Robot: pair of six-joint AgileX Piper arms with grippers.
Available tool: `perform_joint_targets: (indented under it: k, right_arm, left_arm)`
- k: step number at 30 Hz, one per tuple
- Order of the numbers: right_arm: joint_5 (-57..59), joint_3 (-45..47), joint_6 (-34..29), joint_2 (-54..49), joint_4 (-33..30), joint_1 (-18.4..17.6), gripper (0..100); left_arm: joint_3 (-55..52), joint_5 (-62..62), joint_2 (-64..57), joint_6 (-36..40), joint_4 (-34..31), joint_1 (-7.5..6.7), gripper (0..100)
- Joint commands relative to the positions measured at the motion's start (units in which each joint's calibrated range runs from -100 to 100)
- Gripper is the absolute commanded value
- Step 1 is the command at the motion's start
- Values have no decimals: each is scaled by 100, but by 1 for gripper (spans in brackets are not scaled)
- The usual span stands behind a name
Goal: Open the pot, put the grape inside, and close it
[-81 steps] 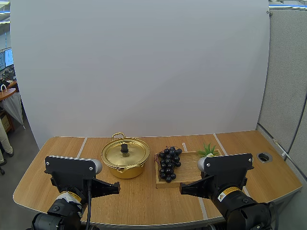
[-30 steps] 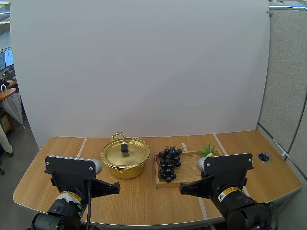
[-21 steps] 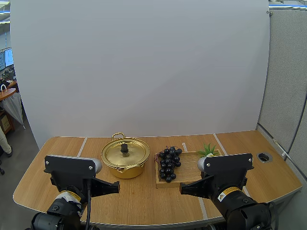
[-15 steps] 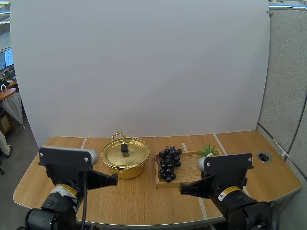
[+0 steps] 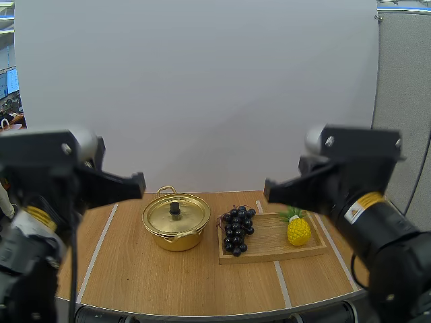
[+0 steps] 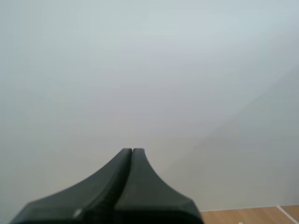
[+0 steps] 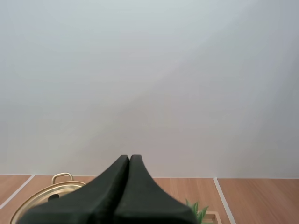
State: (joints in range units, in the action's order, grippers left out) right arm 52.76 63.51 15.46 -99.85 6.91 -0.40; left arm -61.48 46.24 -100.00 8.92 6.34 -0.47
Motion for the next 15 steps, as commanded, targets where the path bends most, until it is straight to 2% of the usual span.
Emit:
perform_joint_targets:
  k: [1, 4, 8, 15]
  right_arm:
    - [1690, -696, 53, -15, -42, 24, 0]
    - [2416, -978, 53, -15, -45, 24, 0]
    - [2795, -1232, 53, 4, -130, 24, 0]
    - [3340, -1646, 53, 1289, -162, 24, 0]
  left_arm:
    - [1029, 1917, 0, 33, 27, 9, 0]
    - [1523, 2705, 0, -23, 27, 9, 0]
    - [1640, 2743, 12, -82, 27, 9, 0]
    - [1657, 3218, 1516, -82, 27, 9, 0]
